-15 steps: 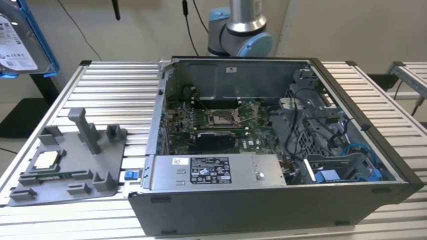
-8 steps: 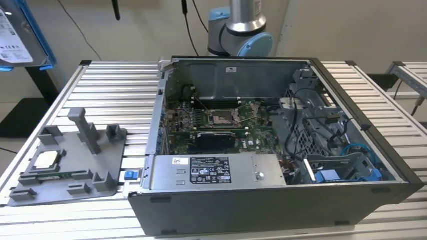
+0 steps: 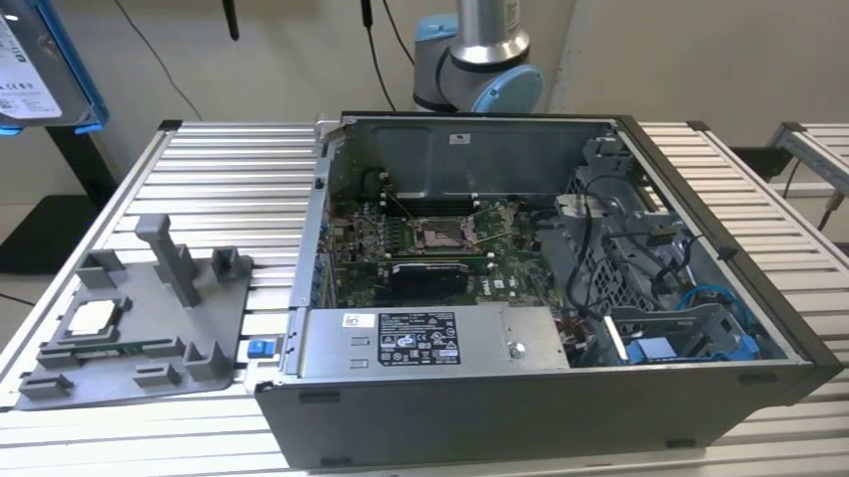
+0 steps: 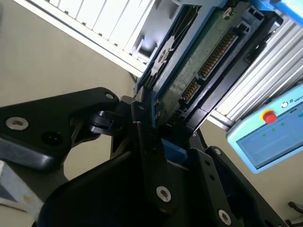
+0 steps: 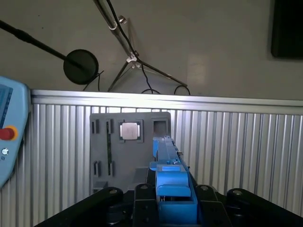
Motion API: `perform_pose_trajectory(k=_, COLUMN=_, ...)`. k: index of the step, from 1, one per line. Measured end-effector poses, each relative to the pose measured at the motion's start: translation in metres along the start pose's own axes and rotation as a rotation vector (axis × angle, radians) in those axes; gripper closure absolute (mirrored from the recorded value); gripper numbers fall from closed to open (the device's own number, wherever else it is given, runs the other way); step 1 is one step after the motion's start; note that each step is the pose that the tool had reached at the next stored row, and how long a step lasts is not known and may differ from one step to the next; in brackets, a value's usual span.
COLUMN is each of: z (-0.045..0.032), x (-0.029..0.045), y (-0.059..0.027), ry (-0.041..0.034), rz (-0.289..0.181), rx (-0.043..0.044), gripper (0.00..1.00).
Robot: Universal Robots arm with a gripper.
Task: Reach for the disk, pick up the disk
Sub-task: 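Pick up the disk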
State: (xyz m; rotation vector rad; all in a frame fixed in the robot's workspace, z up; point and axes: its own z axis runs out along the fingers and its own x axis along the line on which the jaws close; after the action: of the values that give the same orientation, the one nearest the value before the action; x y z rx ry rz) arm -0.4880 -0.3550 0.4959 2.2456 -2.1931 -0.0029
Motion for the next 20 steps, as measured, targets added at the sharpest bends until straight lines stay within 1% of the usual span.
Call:
perform_pose_trajectory(k=5, z=0.0, x=0.0, y=-0.0006, ry=-0.0001, rz=0.0, rx=0.0002, gripper=1.0)
perform_pose_trajectory(k=11, z=-0.0001, x=0.0001, y=-0.0055, ry=0.0, rz=0.0, rx=-0.0001, gripper=1.0)
perform_pose_trajectory(k=15, z=-0.0001, x=0.0002, y=-0.011, ry=0.0, rz=0.0, rx=0.0, gripper=1.0)
perform_pose_trajectory(k=20, z=-0.0001, x=0.0003, y=-0.0125, ry=-0.0001, rz=0.0, rx=0.0001, gripper=1.0)
